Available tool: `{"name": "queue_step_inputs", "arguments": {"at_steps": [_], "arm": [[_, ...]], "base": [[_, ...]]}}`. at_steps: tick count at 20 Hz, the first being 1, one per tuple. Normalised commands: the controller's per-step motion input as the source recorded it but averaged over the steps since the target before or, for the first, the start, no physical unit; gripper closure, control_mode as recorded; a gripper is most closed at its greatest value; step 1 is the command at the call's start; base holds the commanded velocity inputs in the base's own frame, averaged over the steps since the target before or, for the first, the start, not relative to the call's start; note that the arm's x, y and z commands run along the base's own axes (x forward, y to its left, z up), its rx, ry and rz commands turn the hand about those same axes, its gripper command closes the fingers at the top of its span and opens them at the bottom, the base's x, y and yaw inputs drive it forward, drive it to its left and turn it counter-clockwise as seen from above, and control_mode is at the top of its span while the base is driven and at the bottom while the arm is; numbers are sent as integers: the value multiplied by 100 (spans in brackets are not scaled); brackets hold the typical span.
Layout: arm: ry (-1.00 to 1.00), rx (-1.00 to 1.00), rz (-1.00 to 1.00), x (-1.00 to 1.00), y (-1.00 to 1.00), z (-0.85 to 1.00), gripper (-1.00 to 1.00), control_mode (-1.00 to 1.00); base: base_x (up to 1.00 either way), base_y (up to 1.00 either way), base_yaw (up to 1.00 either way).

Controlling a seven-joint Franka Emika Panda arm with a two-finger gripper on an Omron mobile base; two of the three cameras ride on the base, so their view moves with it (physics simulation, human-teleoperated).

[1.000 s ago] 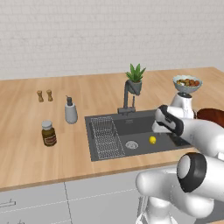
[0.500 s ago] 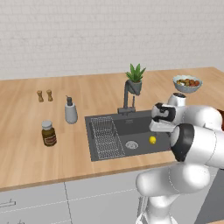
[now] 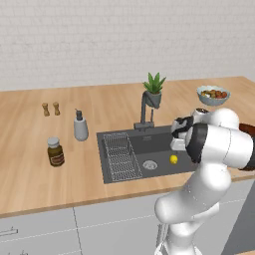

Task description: Pick the lemon from the sink and place it in the bowl. Then pick the bowl and place it in the microwave. Then close the microwave door and press the start button.

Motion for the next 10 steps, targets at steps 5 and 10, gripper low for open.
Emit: {"name": "queue_step_inputs", "arguments": {"at_steps": [5,10], "arm": [[0,2,0,41,-1,-34,-100,-100],[0,6,0,39,-2,-31,-100,-100]], "base": [[0,0,0],[0,0,0]]}}
